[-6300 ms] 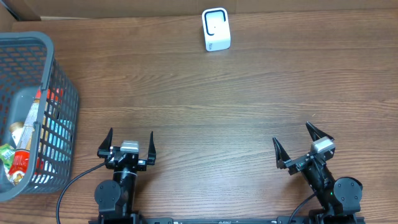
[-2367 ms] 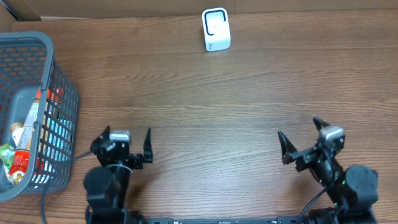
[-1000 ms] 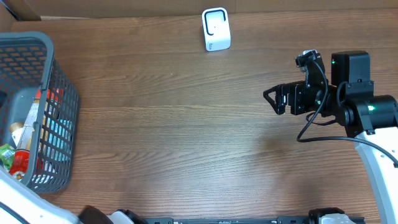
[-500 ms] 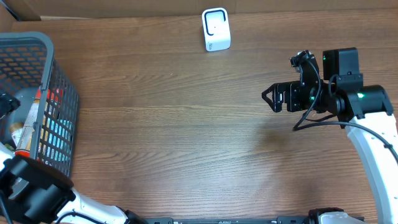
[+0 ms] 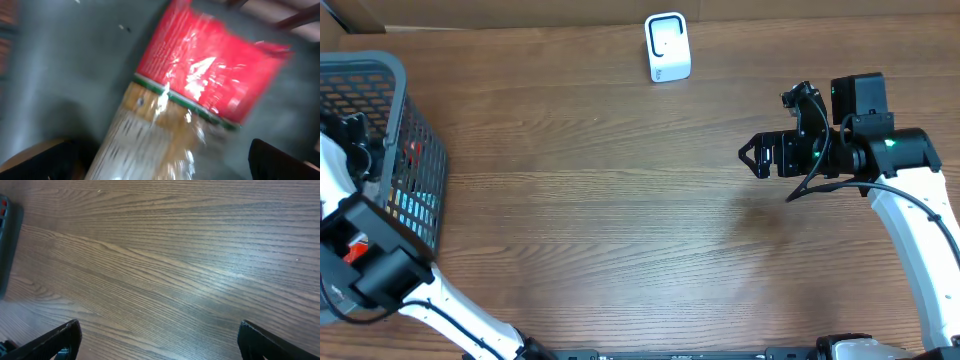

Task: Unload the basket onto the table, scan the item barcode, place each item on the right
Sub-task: 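Lift the red-and-yellow spaghetti pack out and place it mid-table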

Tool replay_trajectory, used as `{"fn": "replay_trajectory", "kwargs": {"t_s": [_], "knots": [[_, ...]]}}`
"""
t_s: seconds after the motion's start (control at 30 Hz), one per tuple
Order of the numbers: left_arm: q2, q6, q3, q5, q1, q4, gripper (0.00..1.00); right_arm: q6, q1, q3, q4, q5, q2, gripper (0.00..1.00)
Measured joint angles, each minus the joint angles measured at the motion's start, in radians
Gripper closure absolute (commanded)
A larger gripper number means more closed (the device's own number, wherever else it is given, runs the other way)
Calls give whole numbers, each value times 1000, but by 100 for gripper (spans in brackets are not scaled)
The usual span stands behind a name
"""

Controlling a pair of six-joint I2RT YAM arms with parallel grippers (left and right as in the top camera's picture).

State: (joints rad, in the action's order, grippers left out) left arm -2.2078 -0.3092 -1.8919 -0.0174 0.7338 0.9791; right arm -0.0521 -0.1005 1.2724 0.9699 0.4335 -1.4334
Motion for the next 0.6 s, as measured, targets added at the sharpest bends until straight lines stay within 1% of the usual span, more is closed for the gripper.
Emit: {"fn": "replay_trajectory", "kwargs": {"t_s": [0.07, 0.1, 0.17, 0.2, 0.23, 0.27, 0.4, 0.6], "knots": [[-40, -11, 0, 14, -3, -5, 15, 0, 0, 0, -2, 0, 0, 0], [-60, -14, 0, 16, -3, -6, 26, 0, 0, 0, -2, 0, 0, 0], [-79, -20, -1, 3, -3, -7, 49, 0, 0, 0, -6, -1, 0, 0], [-78, -22, -1, 8, -3, -9, 71, 0, 0, 0, -7, -1, 0, 0], [-78, -30, -1, 11, -5, -15, 86, 0, 0, 0, -6, -1, 0, 0], [-78, -35, -1, 16, -6, -17, 96, 0, 0, 0, -6, -1, 0, 0], [-73, -44, -25, 56, -6, -15, 96, 0, 0, 0, -6, -2, 0, 0], [-73, 5, -55, 74, -5, 56, 96, 0, 0, 0, -12, -4, 0, 0]]}}
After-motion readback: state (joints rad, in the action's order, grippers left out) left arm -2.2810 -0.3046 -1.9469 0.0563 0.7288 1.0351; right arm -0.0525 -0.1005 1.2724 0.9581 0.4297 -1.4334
